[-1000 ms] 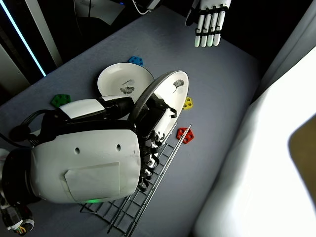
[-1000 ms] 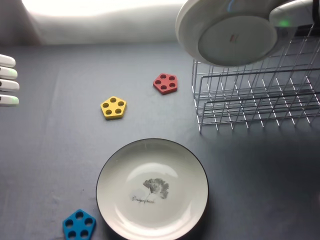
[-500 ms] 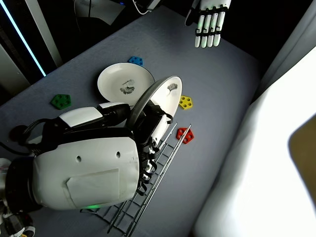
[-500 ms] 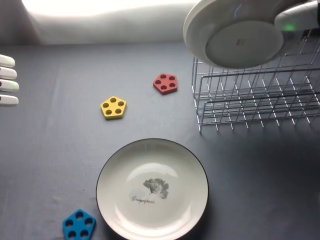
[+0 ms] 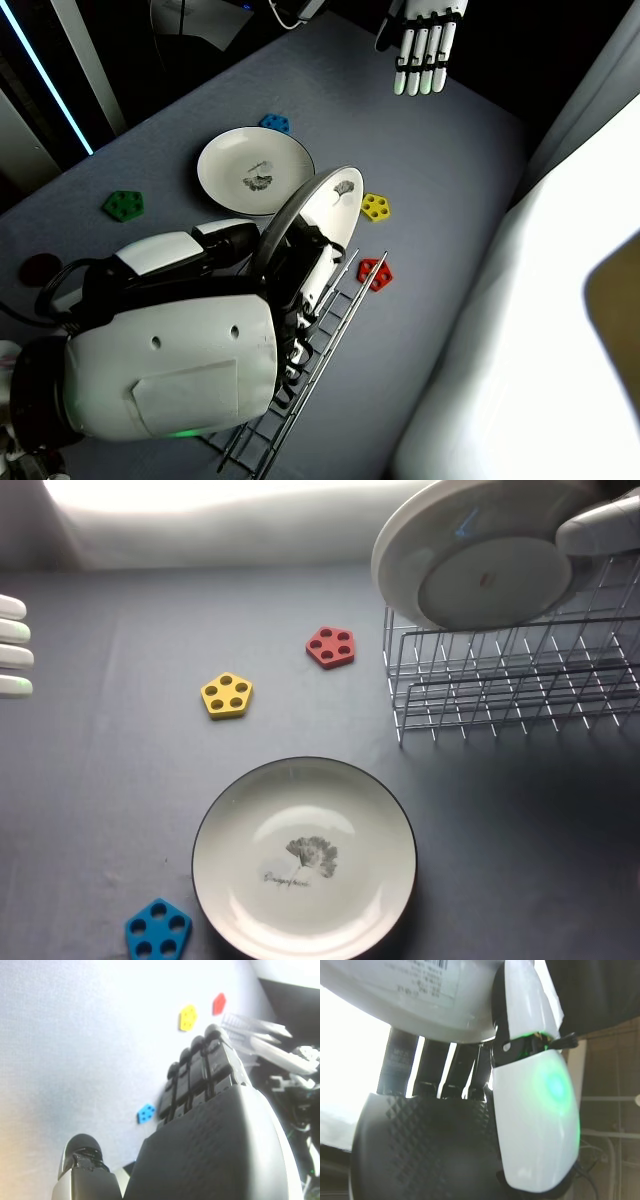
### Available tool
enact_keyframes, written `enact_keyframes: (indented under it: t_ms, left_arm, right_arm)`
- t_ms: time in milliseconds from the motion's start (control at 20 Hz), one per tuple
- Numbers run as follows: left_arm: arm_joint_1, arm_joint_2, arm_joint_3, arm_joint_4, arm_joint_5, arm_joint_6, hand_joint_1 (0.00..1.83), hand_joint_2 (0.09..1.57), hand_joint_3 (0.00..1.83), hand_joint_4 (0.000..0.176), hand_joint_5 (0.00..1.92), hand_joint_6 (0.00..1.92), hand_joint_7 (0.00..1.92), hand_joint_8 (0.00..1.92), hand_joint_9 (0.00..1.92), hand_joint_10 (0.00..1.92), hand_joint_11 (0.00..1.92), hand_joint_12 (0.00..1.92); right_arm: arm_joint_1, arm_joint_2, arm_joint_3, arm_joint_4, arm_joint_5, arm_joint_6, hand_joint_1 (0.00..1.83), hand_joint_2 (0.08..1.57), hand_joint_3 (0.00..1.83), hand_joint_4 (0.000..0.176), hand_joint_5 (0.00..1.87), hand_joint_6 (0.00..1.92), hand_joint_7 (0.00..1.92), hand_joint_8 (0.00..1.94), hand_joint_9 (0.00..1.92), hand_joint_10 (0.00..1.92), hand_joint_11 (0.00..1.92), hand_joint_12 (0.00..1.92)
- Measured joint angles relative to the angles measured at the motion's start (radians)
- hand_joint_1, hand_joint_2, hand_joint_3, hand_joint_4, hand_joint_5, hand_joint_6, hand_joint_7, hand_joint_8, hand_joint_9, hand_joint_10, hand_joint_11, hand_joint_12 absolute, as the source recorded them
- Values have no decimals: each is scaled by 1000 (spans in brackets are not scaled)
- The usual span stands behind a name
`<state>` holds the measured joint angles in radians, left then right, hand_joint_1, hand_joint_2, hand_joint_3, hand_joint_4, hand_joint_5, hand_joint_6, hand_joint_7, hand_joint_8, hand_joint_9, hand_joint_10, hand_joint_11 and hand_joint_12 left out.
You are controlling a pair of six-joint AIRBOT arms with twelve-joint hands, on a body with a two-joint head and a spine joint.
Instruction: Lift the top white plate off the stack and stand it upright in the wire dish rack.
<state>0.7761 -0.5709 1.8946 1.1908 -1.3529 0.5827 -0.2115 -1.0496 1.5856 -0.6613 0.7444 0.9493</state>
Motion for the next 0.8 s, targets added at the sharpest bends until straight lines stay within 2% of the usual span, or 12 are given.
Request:
enact_keyframes:
  t_ms: [650, 800]
  left_arm:
    - [28, 2, -13, -35, -51, -3, 87, 950, 0, 0, 43, 3, 66, 0, 50, 1, 93, 4]
    - [28, 6, -13, -35, -50, -5, 116, 945, 0, 0, 69, 10, 97, 11, 85, 13, 117, 14]
  right_arm:
    - [-36, -23, 55, 31, 32, 2, 1503, 1014, 0, 0, 1022, 832, 1333, 132, 1193, 567, 1075, 1221]
    - [-43, -27, 64, 37, 37, 5, 1502, 1018, 0, 0, 1018, 853, 1359, 57, 1183, 599, 1054, 1256]
